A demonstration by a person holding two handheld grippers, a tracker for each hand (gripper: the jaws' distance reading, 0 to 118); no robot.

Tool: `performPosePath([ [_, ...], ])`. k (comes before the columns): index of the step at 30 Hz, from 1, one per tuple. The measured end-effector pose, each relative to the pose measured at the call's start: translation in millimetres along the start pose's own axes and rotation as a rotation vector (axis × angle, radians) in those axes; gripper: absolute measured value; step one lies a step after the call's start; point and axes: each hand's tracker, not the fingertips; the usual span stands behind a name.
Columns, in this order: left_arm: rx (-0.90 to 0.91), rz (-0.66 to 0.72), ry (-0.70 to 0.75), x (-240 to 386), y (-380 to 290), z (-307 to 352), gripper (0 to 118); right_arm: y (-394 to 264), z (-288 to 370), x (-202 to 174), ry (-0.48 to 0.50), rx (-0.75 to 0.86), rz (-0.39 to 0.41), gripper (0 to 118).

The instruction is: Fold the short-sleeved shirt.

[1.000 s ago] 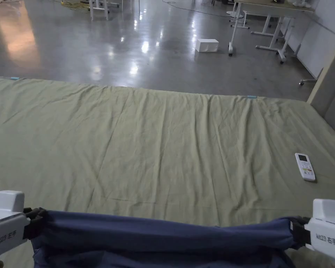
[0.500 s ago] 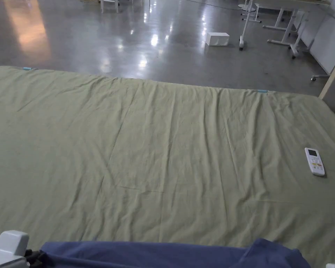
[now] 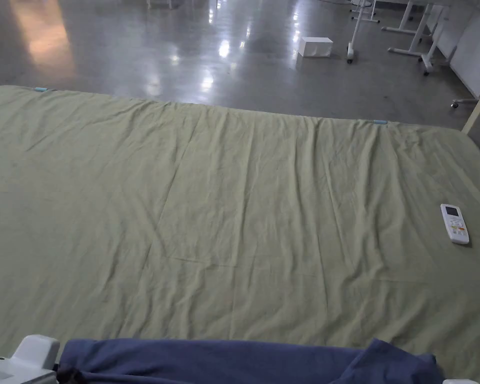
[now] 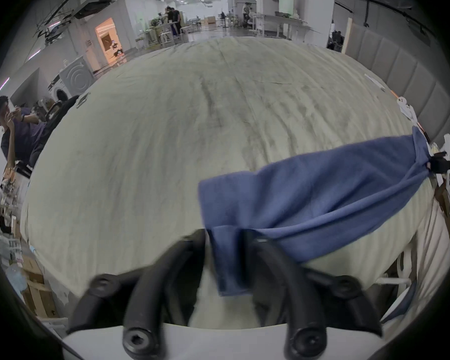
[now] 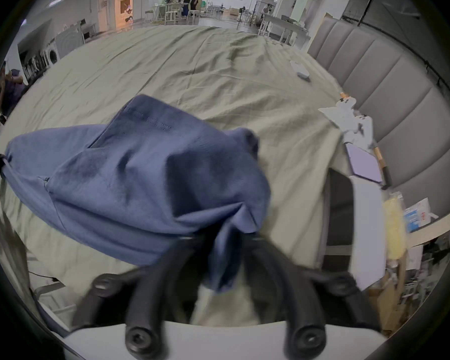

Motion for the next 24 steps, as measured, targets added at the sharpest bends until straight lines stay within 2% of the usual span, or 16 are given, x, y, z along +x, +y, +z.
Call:
performPosePath([
  [1,0.004,0.020,0.022,-0.6,2.4,3.8,68,3.8,6.5,0.0,-0.045,0.006,0.010,90],
  [2,0.034,0.039,0.022,-2.9,4.7,8.2,72,8.8,14.3,1.3,-0.079,0.031,0.019,104],
  [5,0.159,0.112,-0.045,-1.9,15.8,19.1,73,25.9,42.3,5.2,-0.083,0.174,-0.011,106],
  [10,0.349,0.101,-0.037,29.6,50.3,35.0,73,61.3,76.7,-5.3,-0.029,0.424,-0.141,106],
  [14,0.481,0.080,-0.020,63.7,78.0,47.7,73,85.4,96.2,-26.5,-0.084,0.599,-0.162,106],
  [16,0.545,0.081,-0.013,78.7,87.4,55.4,72,94.1,104.2,-34.9,-0.063,0.686,-0.174,104],
  [19,0.632,0.071,-0.004,98.0,98.6,66.6,71,104.1,119.2,-46.3,-0.045,0.808,-0.202,81],
  [21,0.696,0.069,0.028,108.2,102.6,72.1,61,109.3,126.3,-53.7,-0.054,0.892,-0.210,45],
  [22,0.728,0.065,0.043,113.2,103.8,75.5,51,113.5,130.7,-57.7,-0.076,0.944,-0.192,28],
  [23,0.758,0.070,0.056,117.7,104.1,78.5,31,116.8,131.0,-61.7,-0.084,0.954,-0.217,12],
  [24,0.770,0.073,0.064,119.6,105.1,80.0,17,118.7,130.8,-64.5,-0.078,0.960,-0.233,8],
])
